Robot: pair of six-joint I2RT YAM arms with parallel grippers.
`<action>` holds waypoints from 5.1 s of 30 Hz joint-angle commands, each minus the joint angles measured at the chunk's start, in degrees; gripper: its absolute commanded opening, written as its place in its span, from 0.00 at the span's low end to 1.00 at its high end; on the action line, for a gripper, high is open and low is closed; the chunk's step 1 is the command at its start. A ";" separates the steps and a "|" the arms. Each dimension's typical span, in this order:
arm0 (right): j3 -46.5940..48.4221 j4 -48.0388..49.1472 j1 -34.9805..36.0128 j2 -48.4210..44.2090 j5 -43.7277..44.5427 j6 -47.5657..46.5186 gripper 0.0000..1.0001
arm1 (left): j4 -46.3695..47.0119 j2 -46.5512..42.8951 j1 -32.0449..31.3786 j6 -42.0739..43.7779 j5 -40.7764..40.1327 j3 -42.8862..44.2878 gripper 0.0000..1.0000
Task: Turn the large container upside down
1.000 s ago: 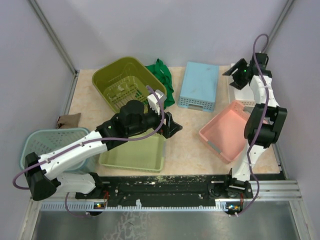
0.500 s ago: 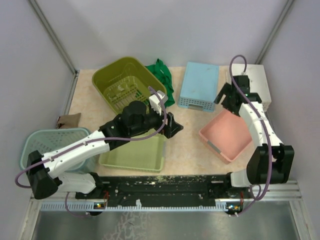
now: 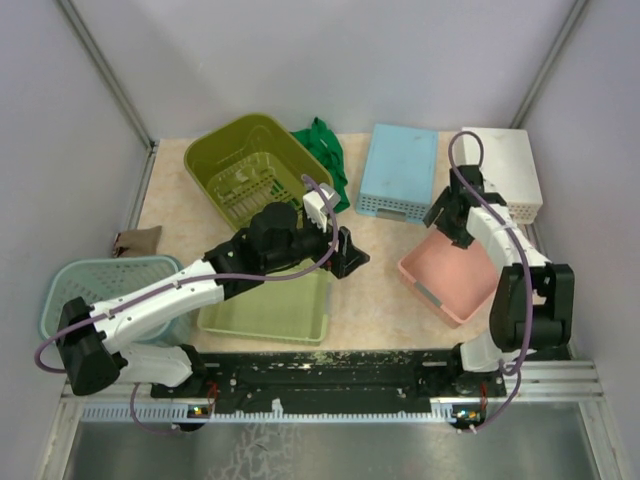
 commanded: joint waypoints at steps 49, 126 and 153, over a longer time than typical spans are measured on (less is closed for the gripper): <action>-43.91 65.32 0.46 -50.52 -55.84 48.22 0.00 | -6.86 -5.07 0.15 0.39 -1.35 6.54 1.00; -20.30 -15.79 -8.19 -46.89 -0.48 6.44 0.26 | -4.81 2.09 0.11 0.45 5.70 5.68 1.00; -12.95 -5.91 -8.26 -45.92 -10.49 -0.89 0.64 | -19.08 29.67 1.03 -16.32 -19.87 19.34 0.99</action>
